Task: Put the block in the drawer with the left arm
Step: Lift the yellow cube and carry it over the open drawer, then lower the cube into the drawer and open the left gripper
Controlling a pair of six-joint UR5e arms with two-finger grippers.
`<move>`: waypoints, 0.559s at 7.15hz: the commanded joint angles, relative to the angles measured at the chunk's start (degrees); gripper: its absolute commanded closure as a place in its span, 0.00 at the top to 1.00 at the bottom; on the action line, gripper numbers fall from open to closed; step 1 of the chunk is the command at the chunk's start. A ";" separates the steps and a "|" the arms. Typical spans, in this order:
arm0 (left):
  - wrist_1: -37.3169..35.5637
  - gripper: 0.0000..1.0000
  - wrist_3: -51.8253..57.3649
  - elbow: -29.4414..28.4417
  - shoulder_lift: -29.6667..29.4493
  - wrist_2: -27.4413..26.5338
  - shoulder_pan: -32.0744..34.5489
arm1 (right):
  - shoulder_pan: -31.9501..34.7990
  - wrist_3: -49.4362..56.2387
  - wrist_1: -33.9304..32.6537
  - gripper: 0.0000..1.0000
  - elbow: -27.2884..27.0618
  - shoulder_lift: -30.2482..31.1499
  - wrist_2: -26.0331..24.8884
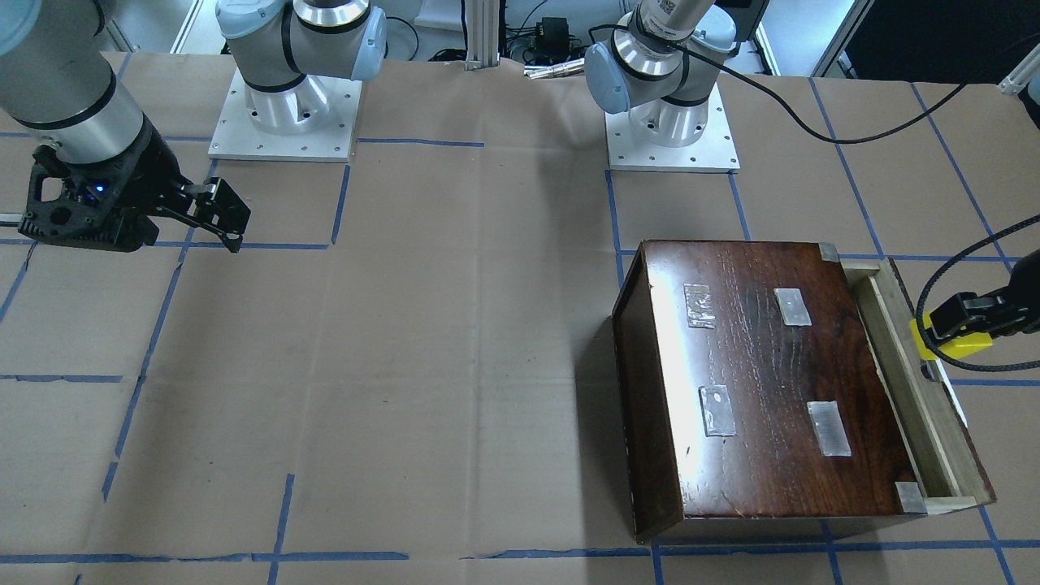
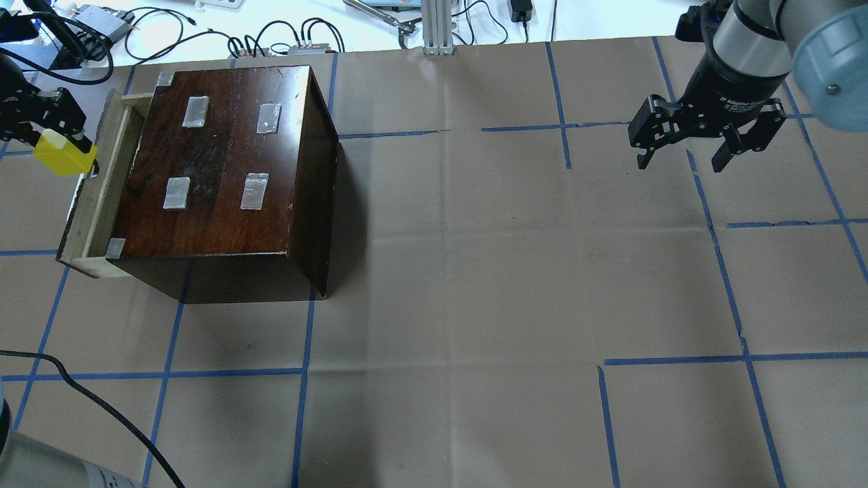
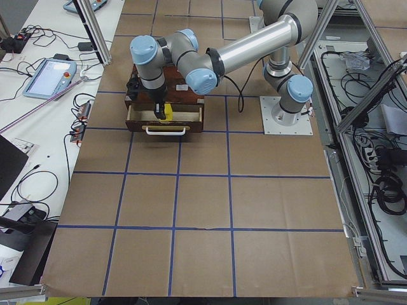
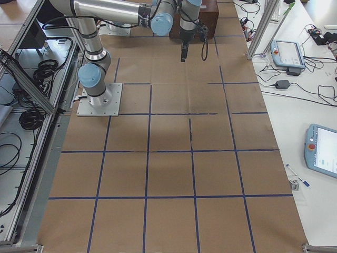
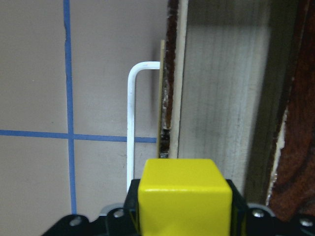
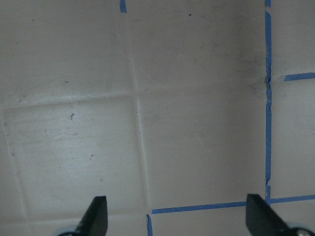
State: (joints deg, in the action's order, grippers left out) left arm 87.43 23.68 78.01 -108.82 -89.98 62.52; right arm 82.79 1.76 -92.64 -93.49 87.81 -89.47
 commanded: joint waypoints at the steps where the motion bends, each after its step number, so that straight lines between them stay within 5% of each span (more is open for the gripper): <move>1: -1.98 0.25 -1.09 1.44 -1.30 -0.02 0.58 | 0.00 0.00 0.00 1.00 -0.03 0.00 0.00; 4: -4.19 0.25 -1.18 2.58 -2.10 -0.02 0.58 | 0.00 0.00 0.00 1.00 -0.03 0.00 0.00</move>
State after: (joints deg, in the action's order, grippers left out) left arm 83.84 22.54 80.23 -110.60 -90.00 63.02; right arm 82.79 1.76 -92.64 -93.51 87.80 -89.47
